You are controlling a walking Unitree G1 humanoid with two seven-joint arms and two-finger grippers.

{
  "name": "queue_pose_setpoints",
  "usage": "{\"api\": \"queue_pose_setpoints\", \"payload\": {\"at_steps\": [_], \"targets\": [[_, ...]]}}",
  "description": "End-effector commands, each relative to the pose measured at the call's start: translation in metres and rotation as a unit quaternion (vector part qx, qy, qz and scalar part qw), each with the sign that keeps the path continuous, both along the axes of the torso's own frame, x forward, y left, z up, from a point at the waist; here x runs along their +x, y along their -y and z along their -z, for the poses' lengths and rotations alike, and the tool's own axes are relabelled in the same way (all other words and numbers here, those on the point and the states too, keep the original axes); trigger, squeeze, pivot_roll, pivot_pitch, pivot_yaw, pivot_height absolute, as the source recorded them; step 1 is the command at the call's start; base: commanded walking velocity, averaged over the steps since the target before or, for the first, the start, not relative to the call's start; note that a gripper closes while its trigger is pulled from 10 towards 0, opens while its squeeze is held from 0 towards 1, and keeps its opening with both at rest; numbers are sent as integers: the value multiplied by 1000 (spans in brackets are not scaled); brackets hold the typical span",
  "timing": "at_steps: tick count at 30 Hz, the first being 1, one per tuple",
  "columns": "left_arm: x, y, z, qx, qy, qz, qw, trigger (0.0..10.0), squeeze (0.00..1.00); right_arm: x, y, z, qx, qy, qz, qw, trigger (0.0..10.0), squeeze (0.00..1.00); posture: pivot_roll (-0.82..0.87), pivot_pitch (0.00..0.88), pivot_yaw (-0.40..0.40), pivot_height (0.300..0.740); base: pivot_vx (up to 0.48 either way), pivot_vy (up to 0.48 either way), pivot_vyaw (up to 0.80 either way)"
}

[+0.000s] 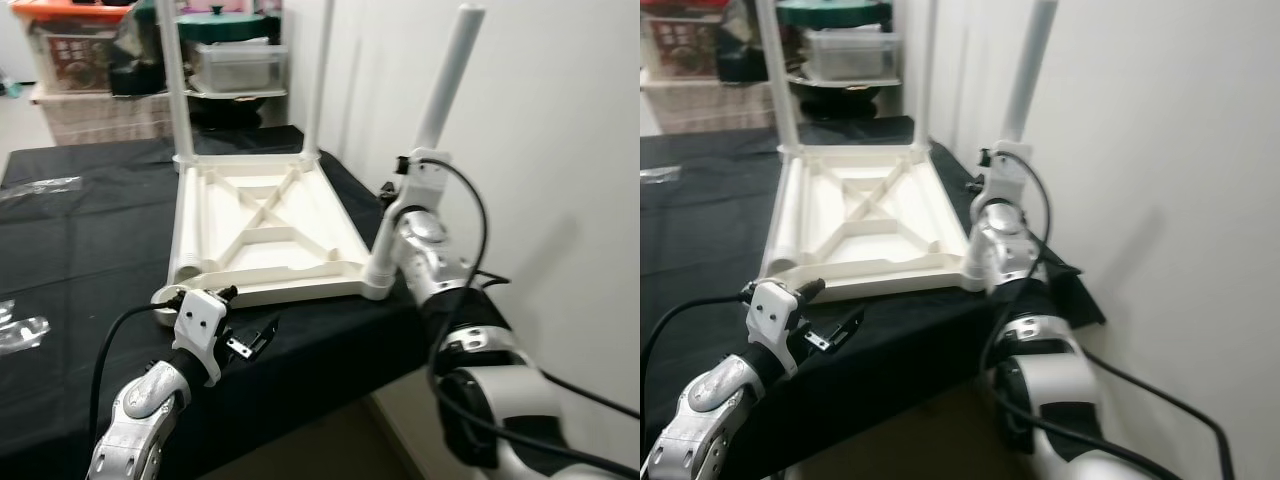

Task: Building children table

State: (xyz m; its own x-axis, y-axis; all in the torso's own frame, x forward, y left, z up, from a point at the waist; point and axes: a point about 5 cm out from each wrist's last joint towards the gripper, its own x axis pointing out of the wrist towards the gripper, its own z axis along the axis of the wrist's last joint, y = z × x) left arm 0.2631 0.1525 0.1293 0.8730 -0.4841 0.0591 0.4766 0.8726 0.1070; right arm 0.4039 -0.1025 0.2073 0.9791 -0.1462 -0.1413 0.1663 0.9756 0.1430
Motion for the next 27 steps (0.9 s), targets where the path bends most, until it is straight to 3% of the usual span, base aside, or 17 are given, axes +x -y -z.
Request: {"api": "queue_pose_setpoints", "payload": {"at_steps": [1,2,3,4,9,10,13,14,15,16,18,19,21,23,25,27], "targets": [[0,3,0,1,1,3,1000,10000,0,-13,-12,53,18,-121,-13,992,0,0,47,0,-111,740,0,0,0],[-1,0,1,0,0,-3,1000,10000,0,-13,-19,50,7,-126,-30,992,6902,0,39,0,-116,740,0,0,0],[-1,0,1,0,0,-3,1000,10000,0,-13,-19,50,7,-126,-30,992,6902,0,39,0,-116,740,0,0,0],[-2,0,2,-2,-2,-6,1000,10000,0,-12,-21,46,2,-120,-53,991,10000,0,38,0,-117,740,0,0,0],[-3,3,3,-4,-4,-4,1000,10000,0,-10,-13,35,-5,-99,-42,994,10000,0,32,0,-116,740,0,0,0],[-3,4,3,-5,-4,-4,1000,10000,0,-9,-2,26,4,-79,-26,997,10000,1000,30,0,-115,740,0,0,0],[-2,4,3,-6,-4,-3,1000,10000,0,-6,12,12,7,-62,-35,997,10000,1000,30,0,-115,740,0,0,0],[-1,4,2,-6,-3,-2,1000,10000,0,-5,17,5,6,-53,-41,998,10000,706,26,0,-108,740,0,0,0],[-1,4,2,-6,-3,-2,1000,10000,0,-5,17,5,6,-53,-41,998,10000,706,26,0,-108,740,0,0,0],[-1,4,2,-6,-3,-2,1000,10000,0,-5,21,-3,5,-42,-56,998,10000,0,27,0,-108,740,0,0,0],[-1,3,2,-5,-3,-2,1000,10000,0,-5,26,-11,7,-26,-73,997,10000,0,28,0,-109,740,0,0,0],[-1,3,1,-2,0,-2,1000,10000,0,-7,34,-23,23,0,-118,993,10000,0,39,0,-124,740,0,0,0],[-2,-1,-3,-3,6,-9,1000,10000,0,-21,56,-49,8,70,-238,969,10000,0,39,0,-125,740,0,0,0],[-4,-4,-1,-3,4,-13,1000,10000,0,-35,77,-57,-22,90,-312,945,10000,0,32,0,-119,740,0,0,0],[-5,-3,2,-1,-1,-11,1000,10000,0,-40,92,-58,-50,88,-332,938,10000,0,20,0,-112,740,0,0,0],[-5,-1,3,-1,-2,-7,1000,10000,0,-40,98,-58,-65,84,-338,935,10000,0,13,0,-104,740,0,0,0]]}}
